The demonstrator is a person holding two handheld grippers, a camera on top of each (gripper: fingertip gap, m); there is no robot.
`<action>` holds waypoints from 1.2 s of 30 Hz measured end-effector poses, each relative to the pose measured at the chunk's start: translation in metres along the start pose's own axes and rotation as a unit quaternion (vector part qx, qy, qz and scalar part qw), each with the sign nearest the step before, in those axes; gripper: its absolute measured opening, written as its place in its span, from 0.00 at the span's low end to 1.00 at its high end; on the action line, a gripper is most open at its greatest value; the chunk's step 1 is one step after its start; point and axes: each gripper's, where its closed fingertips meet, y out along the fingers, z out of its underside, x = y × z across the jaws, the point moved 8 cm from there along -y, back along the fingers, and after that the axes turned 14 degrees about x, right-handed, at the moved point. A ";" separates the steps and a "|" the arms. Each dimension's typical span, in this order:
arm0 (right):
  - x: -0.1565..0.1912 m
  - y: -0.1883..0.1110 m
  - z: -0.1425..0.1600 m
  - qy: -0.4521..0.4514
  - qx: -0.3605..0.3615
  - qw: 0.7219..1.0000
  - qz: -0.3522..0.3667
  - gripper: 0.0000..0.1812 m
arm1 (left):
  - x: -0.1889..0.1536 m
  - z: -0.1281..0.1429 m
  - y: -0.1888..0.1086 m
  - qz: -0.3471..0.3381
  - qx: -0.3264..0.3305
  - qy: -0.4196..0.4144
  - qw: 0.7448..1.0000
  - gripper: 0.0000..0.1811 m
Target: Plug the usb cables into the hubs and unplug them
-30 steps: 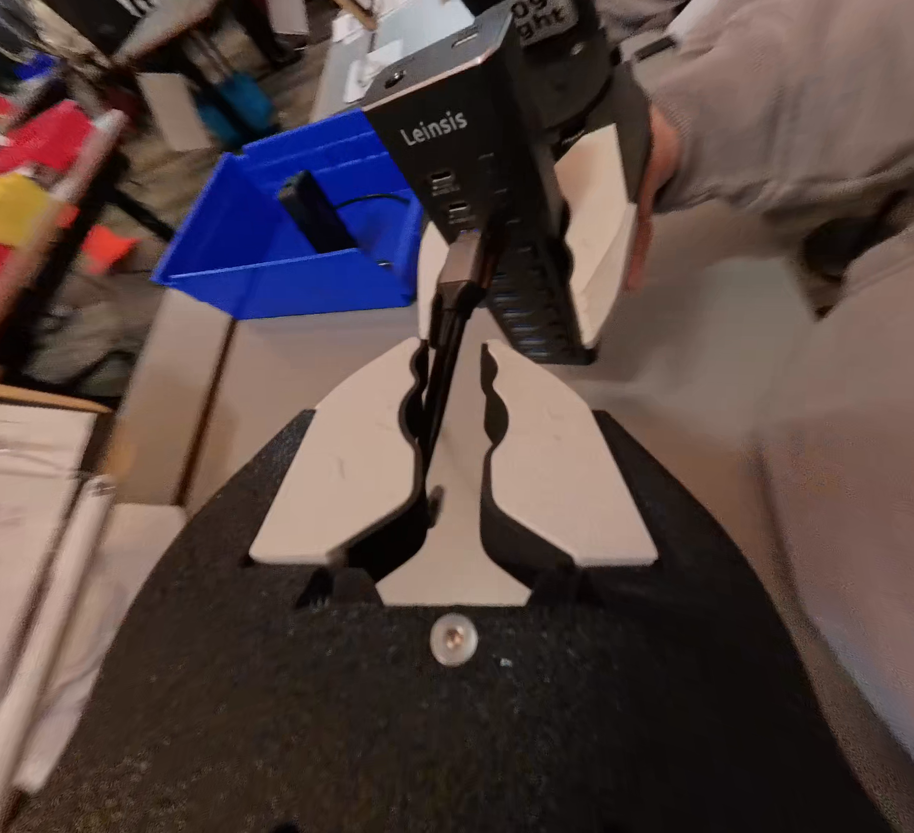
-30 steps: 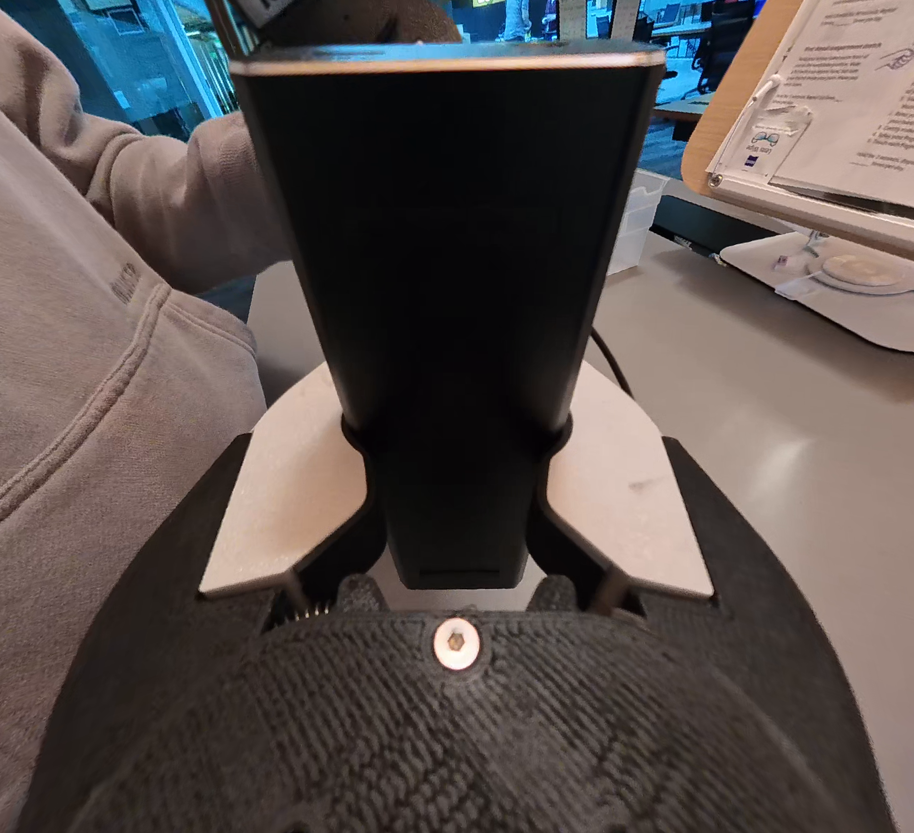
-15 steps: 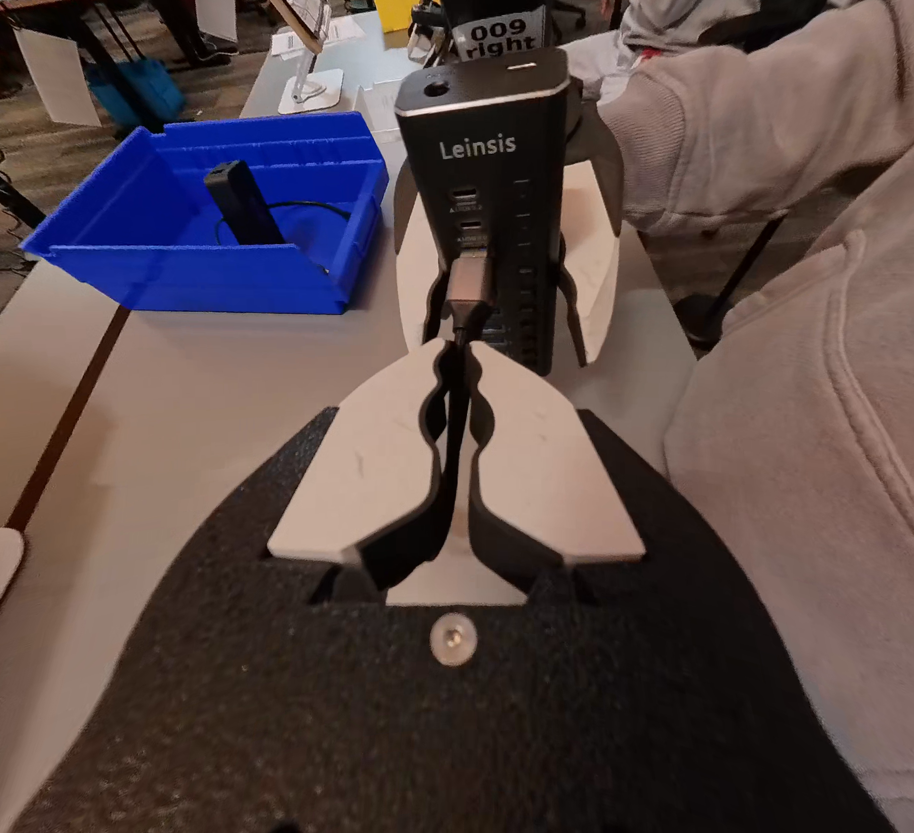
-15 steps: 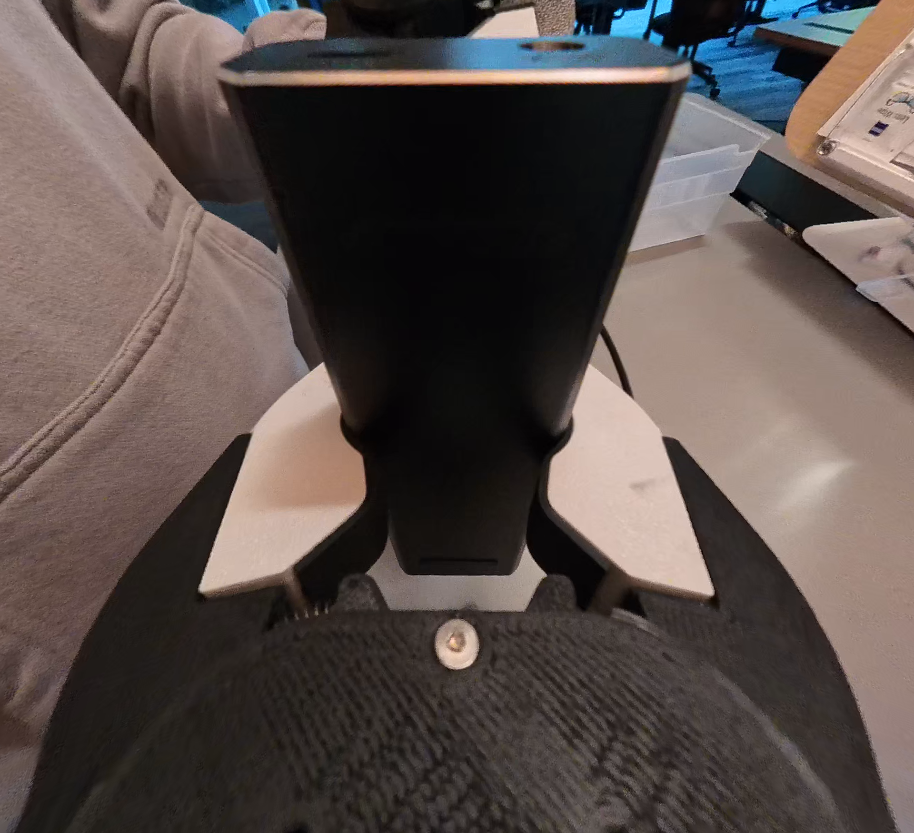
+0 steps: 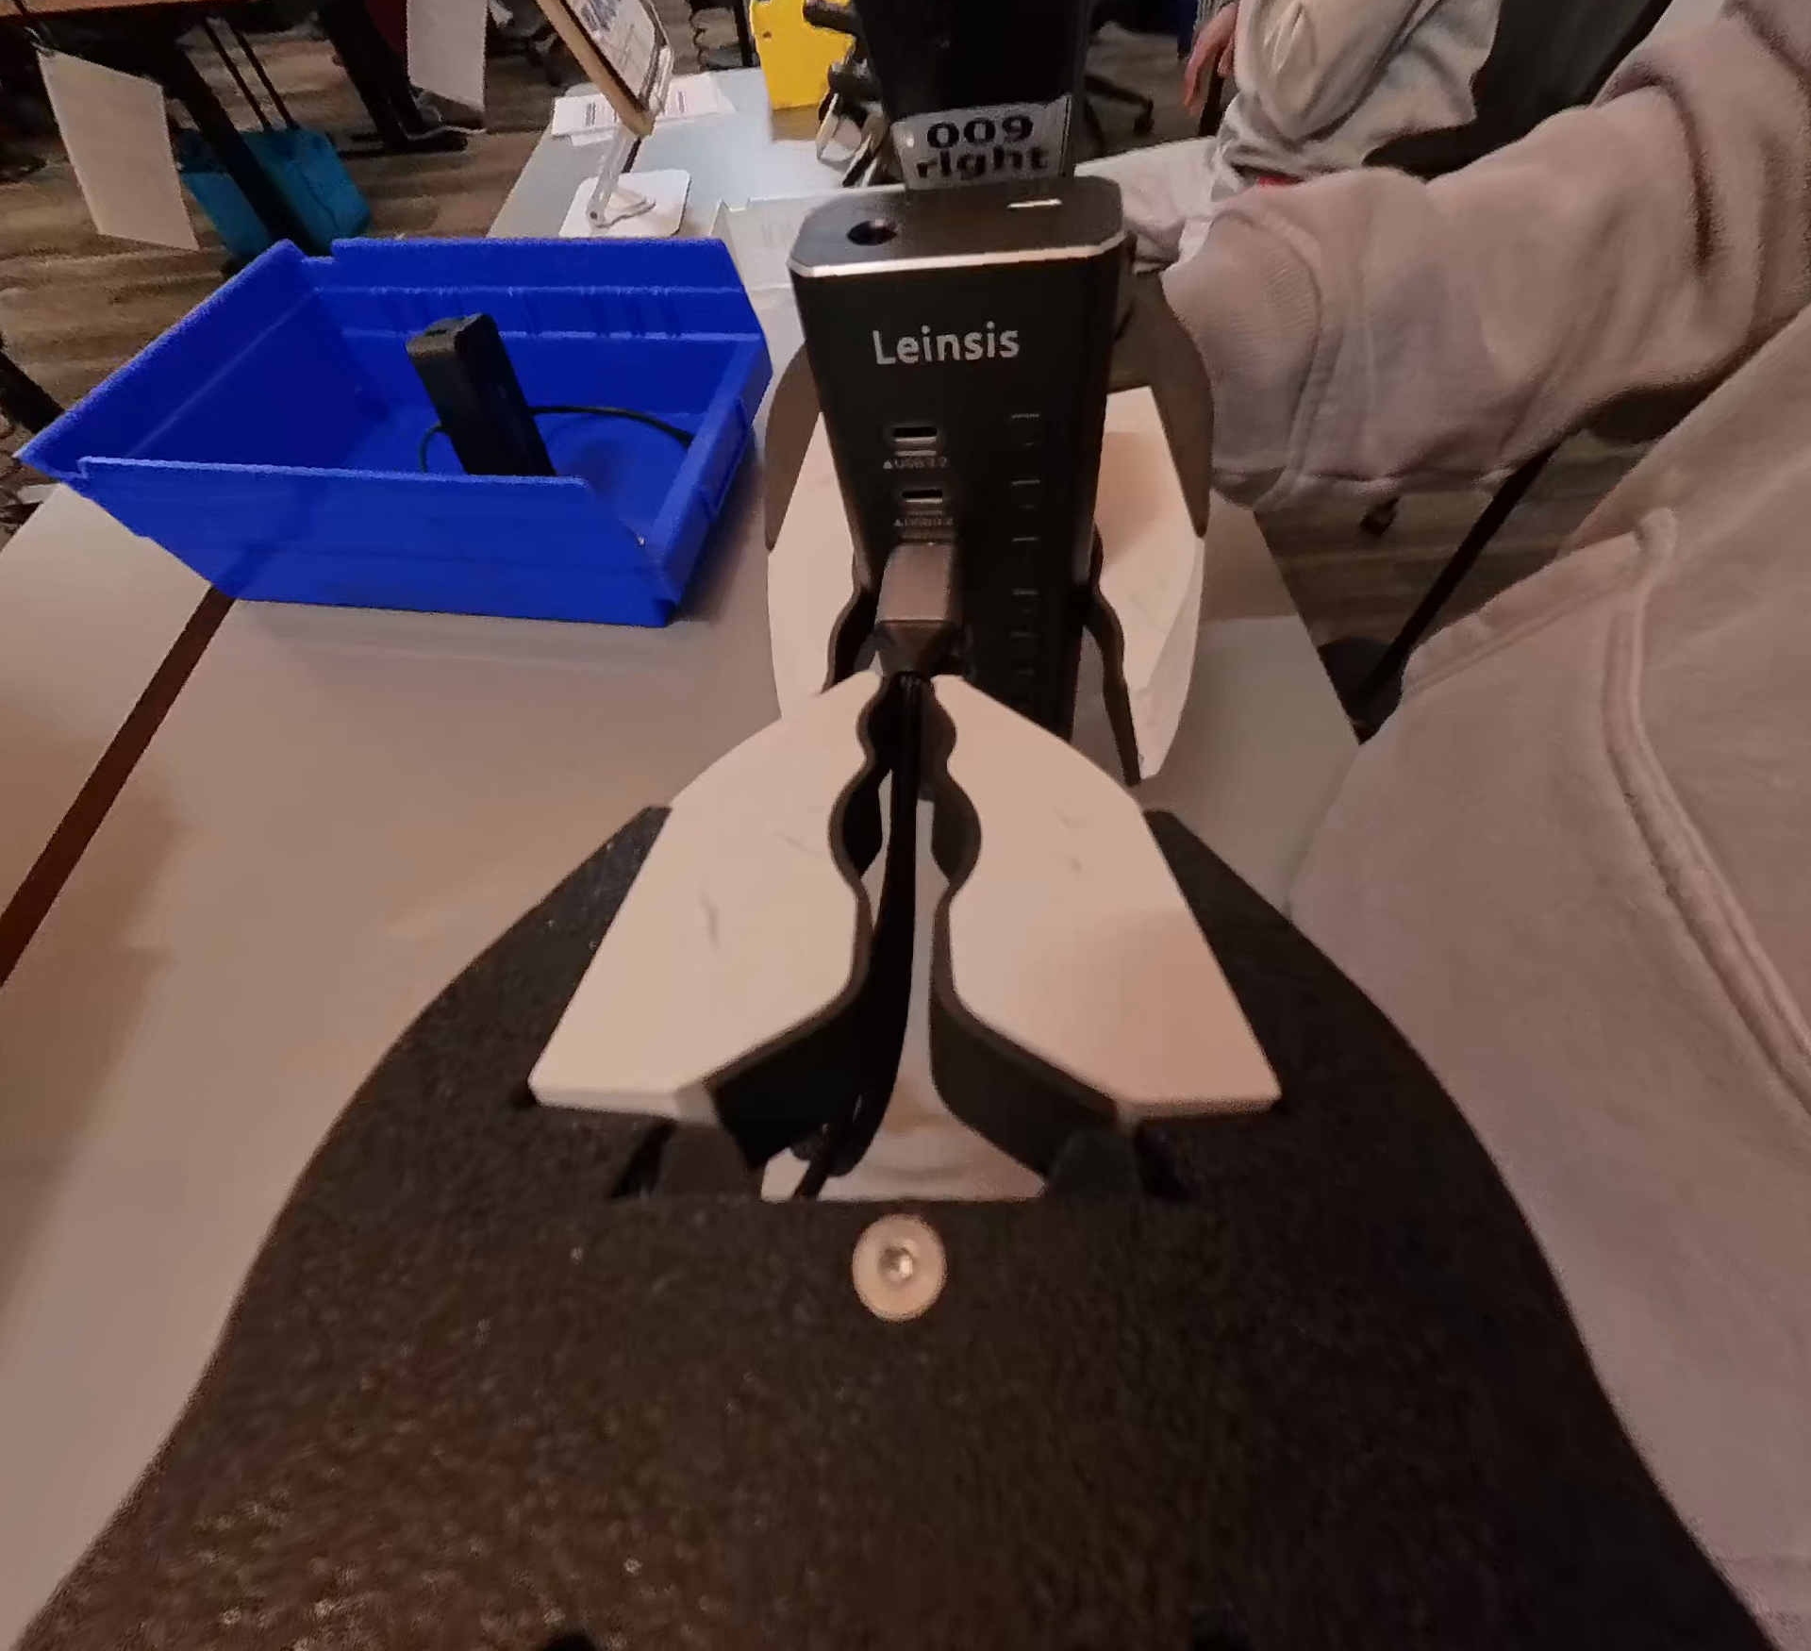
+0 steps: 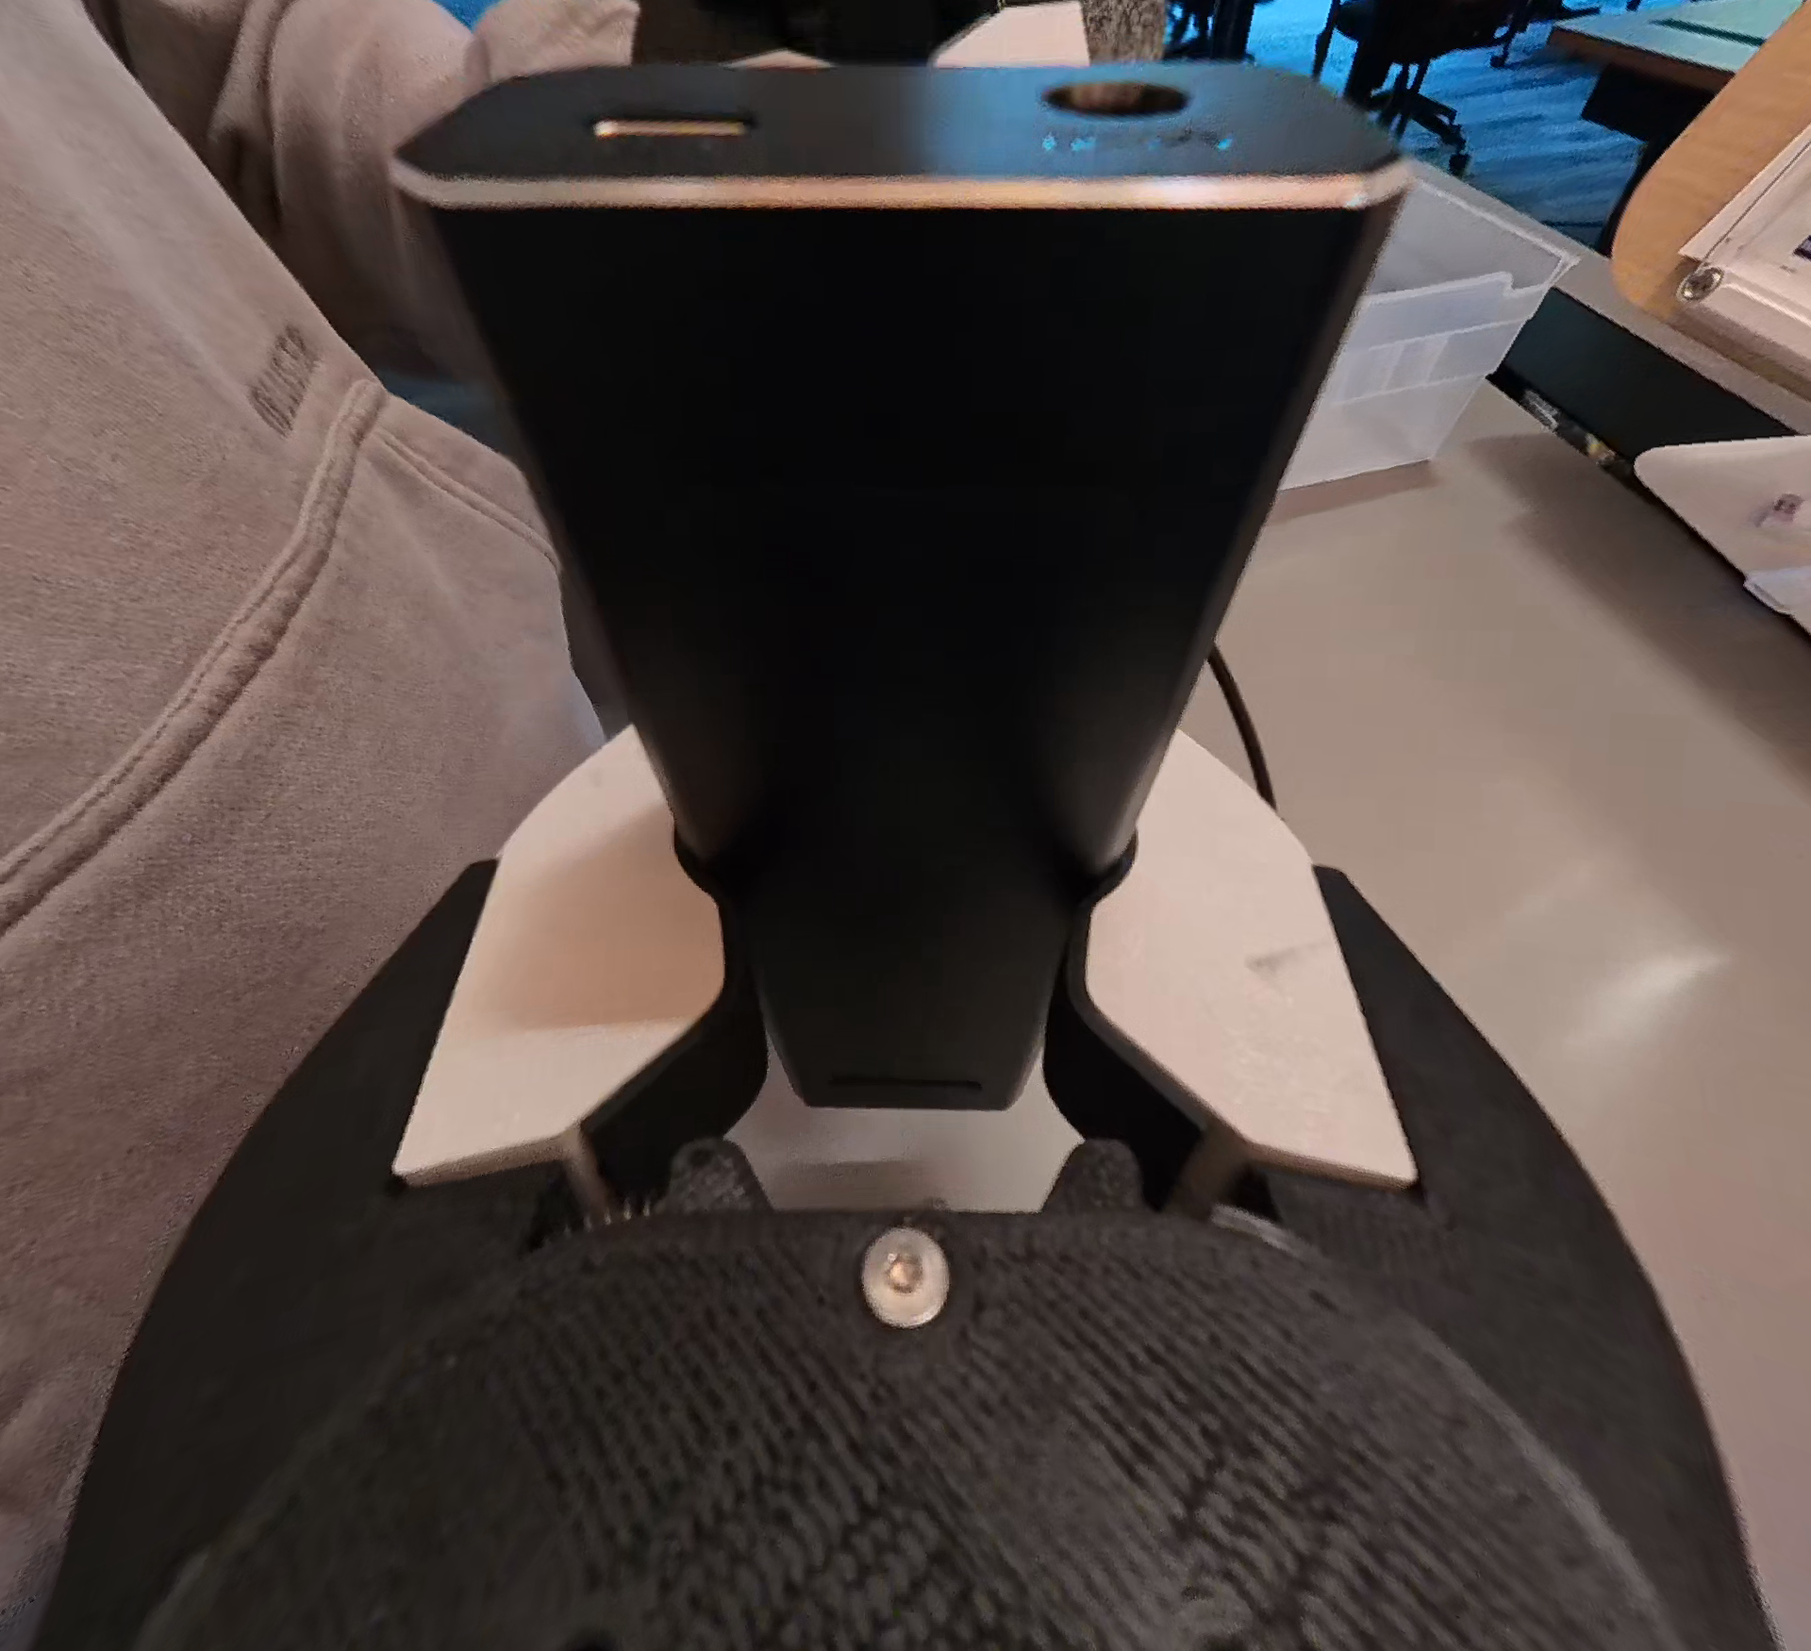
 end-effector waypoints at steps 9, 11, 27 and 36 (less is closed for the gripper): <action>-0.024 -0.041 -0.013 0.074 -0.093 0.988 0.102 0.40 | 0.015 -0.009 -0.047 -0.205 -0.138 -0.045 0.968 0.18; -0.038 -0.074 -0.022 0.085 -0.110 0.979 0.146 0.40 | 0.015 -0.001 -0.050 -0.206 -0.138 -0.058 0.967 0.18; -0.227 -0.242 0.074 0.424 0.062 0.843 0.326 0.40 | -0.012 0.039 0.006 -0.086 -0.072 -0.107 0.988 0.19; -0.262 -0.219 0.108 0.488 0.191 0.831 0.188 0.40 | -0.023 0.054 0.013 -0.069 -0.045 -0.115 0.990 0.19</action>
